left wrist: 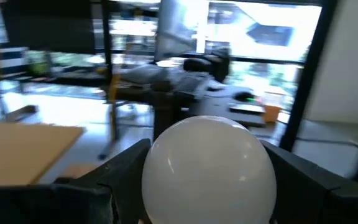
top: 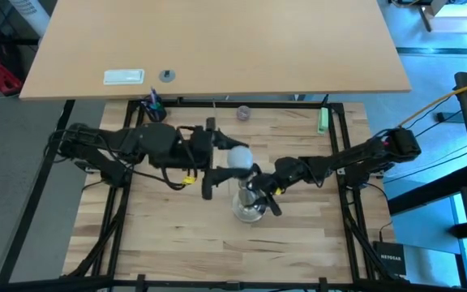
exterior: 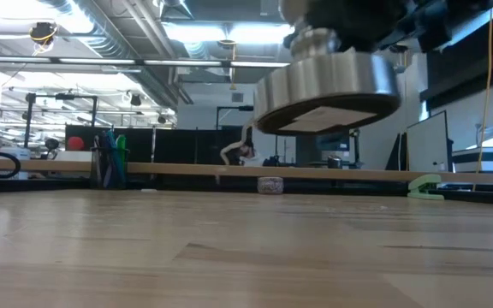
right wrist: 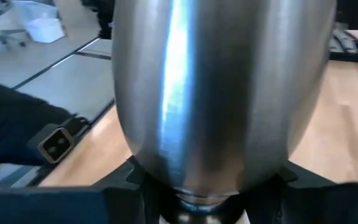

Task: Screw lightbulb
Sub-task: Insert the lightbulb into the silver lamp

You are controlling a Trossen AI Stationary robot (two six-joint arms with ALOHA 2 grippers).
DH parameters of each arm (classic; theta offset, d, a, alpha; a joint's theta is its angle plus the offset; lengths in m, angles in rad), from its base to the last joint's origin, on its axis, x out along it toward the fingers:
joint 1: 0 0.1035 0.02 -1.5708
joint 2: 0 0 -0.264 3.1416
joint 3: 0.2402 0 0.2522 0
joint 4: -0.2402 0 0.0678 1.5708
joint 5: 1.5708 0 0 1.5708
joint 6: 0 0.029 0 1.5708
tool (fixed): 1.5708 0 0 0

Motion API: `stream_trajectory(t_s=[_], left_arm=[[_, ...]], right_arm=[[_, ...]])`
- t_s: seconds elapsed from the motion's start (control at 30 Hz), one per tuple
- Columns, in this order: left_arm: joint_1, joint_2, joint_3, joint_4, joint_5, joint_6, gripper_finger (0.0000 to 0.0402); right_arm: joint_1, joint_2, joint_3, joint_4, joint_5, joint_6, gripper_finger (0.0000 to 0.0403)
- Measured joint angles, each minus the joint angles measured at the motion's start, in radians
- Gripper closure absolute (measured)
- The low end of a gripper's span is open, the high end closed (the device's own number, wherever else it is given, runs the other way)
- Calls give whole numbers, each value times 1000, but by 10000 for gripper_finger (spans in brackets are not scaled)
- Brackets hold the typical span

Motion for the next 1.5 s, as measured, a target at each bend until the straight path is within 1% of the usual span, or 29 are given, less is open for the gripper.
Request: stream_trajectory(t_s=[0.17, 0.37, 0.47, 0.53, 0.67, 0.73, 0.83, 0.93, 0.97, 1.0, 1.07, 1.1, 1.3, 1.37, 1.5], left_arm=[[65, 1, 0, 3, 328, 83, 149], [154, 6, -1, 4, 678, 195, 149], [185, 14, 0, 6, 798, 241, 149], [199, 24, 0, 14, 841, 260, 149], [209, 27, -2, 17, 845, 247, 145], [209, 27, -1, 31, 824, 212, 136], [204, 21, 0, 48, 752, 176, 116], [206, 16, -7, 30, 674, 167, 94], [208, 21, -4, 70, 662, 149, 87], [208, 22, -3, 81, 629, 150, 81], [207, 2, -2, 33, 624, 152, 70], [206, 1, 11, 41, 618, 151, 66], [187, -45, 26, -47, 527, 157, 61], [171, -63, 27, -83, 483, 156, 63], [128, -105, 28, -156, 332, 148, 64]], right_arm=[[45, -9, 4, -23, -23, -3, 244], [86, -9, 63, -129, -5, -18, 244], [86, -9, 87, -181, -6, -31, 244], [84, -9, 91, -194, 4, -45, 244], [84, -9, 92, -221, 69, -60, 244], [84, -9, 95, -211, 104, -60, 244], [84, -9, 96, -183, 178, -58, 244], [80, -11, 105, -60, 244, -67, 244], [79, -18, 111, -52, 256, -63, 244], [80, -21, 109, -58, 264, -54, 244], [80, -17, 108, -65, 283, -52, 244], [80, -16, 108, -65, 289, -52, 244], [80, -25, 108, -68, 329, -20, 244], [80, -29, 108, -68, 345, -14, 244], [80, -38, 108, -72, 394, -6, 244]])
